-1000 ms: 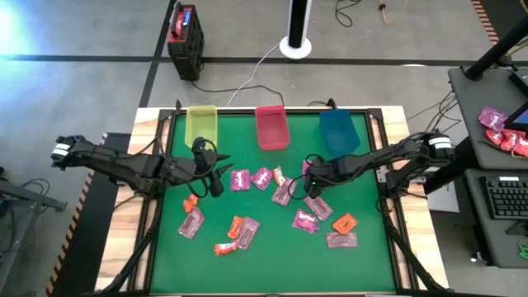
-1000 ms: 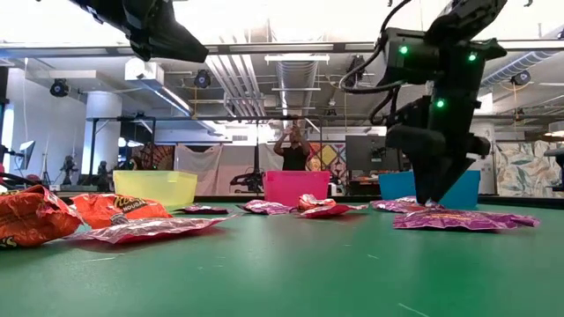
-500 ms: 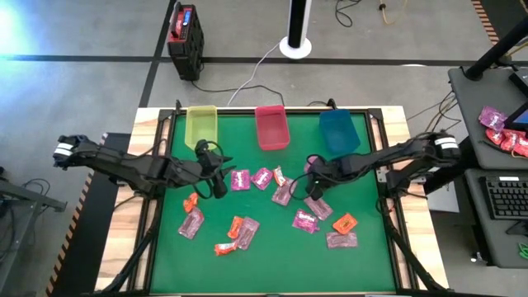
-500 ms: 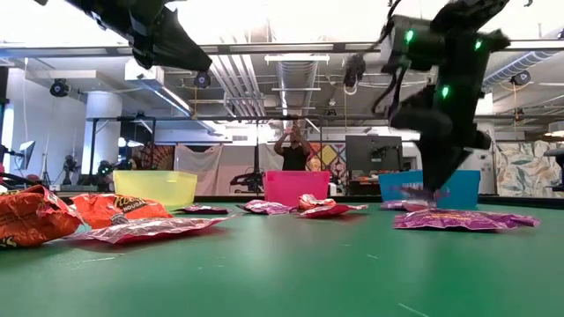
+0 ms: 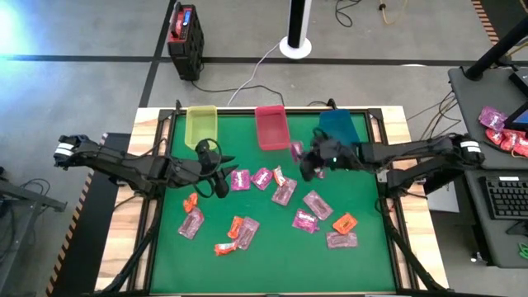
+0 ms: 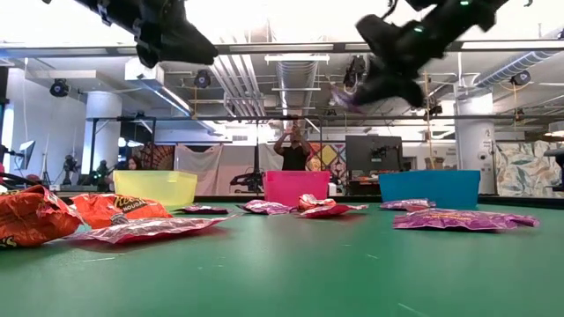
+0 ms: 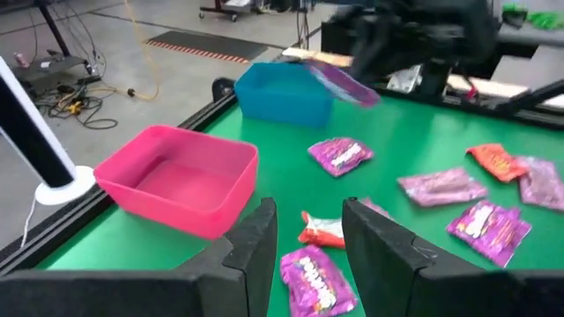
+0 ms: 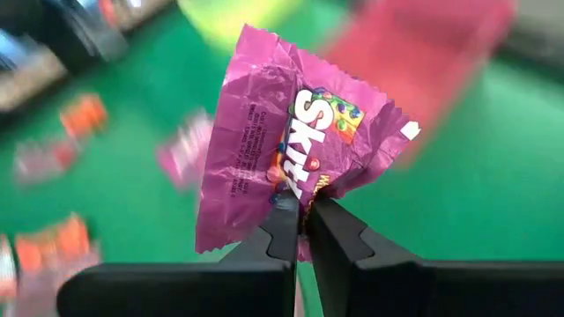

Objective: Sort candy by brand, put in halloween buckets
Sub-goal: Put the violet candy into the pink bin

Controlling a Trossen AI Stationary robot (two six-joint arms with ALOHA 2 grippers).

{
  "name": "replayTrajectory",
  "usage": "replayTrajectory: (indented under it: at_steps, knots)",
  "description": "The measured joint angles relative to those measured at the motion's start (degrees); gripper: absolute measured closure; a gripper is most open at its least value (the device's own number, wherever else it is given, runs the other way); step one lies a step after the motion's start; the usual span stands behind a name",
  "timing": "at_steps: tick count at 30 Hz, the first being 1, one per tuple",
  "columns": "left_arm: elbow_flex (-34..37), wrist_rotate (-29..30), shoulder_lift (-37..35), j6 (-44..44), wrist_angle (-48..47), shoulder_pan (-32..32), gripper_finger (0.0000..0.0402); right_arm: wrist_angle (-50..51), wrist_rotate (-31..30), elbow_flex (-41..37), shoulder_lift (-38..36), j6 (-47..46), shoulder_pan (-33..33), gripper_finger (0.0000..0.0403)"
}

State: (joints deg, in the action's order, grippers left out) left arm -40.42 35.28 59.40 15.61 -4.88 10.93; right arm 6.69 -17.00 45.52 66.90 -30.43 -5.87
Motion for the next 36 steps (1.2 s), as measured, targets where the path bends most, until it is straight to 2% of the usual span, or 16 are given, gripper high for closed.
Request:
replayTrajectory:
  at_steps: [5,10,19,26,31,36]
  knots:
    - [-1.55,-4.32,0.1,0.46,0.19,0.07,0.0286,-20.42,-0.14,0.08,6.61,10.72,-6.07,0.039]
    - [-2.43,-7.61,0.21,0.41,0.23,0.23,0.0286,-29.33,0.14,1.05,14.21,14.46,-11.02,0.039]
    - [-1.82,-7.65,0.92,-0.53,-0.01,0.23,0.0286,-28.66,0.94,7.98,26.67,14.56,-14.88,0.0382]
    - [-1.86,-7.61,2.74,-3.14,0.27,0.2,0.0286,-20.03,0.64,15.43,32.54,14.11,-14.97,0.0332]
    - [-1.86,-7.54,3.94,-3.34,0.21,0.21,0.0286,-14.02,0.68,20.14,33.84,14.54,-15.05,0.0283]
    - [-1.86,-7.49,5.45,-3.34,0.13,0.21,0.0286,-8.44,3.44,21.44,29.78,17.31,-13.82,0.0251]
